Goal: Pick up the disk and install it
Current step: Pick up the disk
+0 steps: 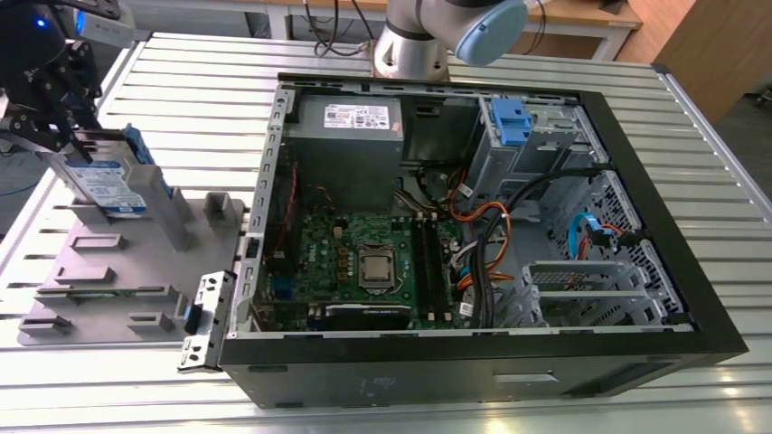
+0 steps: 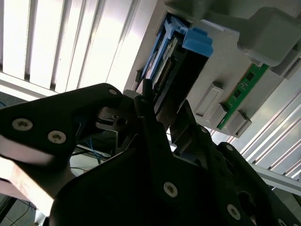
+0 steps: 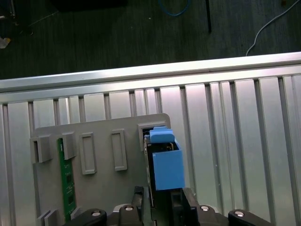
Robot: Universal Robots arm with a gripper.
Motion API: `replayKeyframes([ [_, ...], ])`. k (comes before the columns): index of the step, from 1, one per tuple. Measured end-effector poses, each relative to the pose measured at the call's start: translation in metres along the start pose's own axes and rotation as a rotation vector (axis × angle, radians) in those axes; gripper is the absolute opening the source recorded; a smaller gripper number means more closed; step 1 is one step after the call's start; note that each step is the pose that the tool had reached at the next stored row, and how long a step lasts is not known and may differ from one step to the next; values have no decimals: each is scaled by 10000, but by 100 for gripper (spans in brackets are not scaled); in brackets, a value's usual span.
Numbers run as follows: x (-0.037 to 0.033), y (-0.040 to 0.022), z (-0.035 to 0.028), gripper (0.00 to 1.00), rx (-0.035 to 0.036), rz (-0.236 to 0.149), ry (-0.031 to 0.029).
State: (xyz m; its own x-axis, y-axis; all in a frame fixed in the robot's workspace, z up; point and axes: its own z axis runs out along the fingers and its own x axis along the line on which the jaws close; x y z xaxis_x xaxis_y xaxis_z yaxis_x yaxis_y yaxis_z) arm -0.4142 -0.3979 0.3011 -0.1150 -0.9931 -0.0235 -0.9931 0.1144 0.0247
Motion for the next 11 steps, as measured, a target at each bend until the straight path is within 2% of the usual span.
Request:
replayKeyframes([
  [1, 0, 0, 0, 45, 0, 0, 0],
  [2, 0, 0, -1, 38, 0, 0, 0],
  [11, -1, 0, -19, 38, 0, -1, 0],
])
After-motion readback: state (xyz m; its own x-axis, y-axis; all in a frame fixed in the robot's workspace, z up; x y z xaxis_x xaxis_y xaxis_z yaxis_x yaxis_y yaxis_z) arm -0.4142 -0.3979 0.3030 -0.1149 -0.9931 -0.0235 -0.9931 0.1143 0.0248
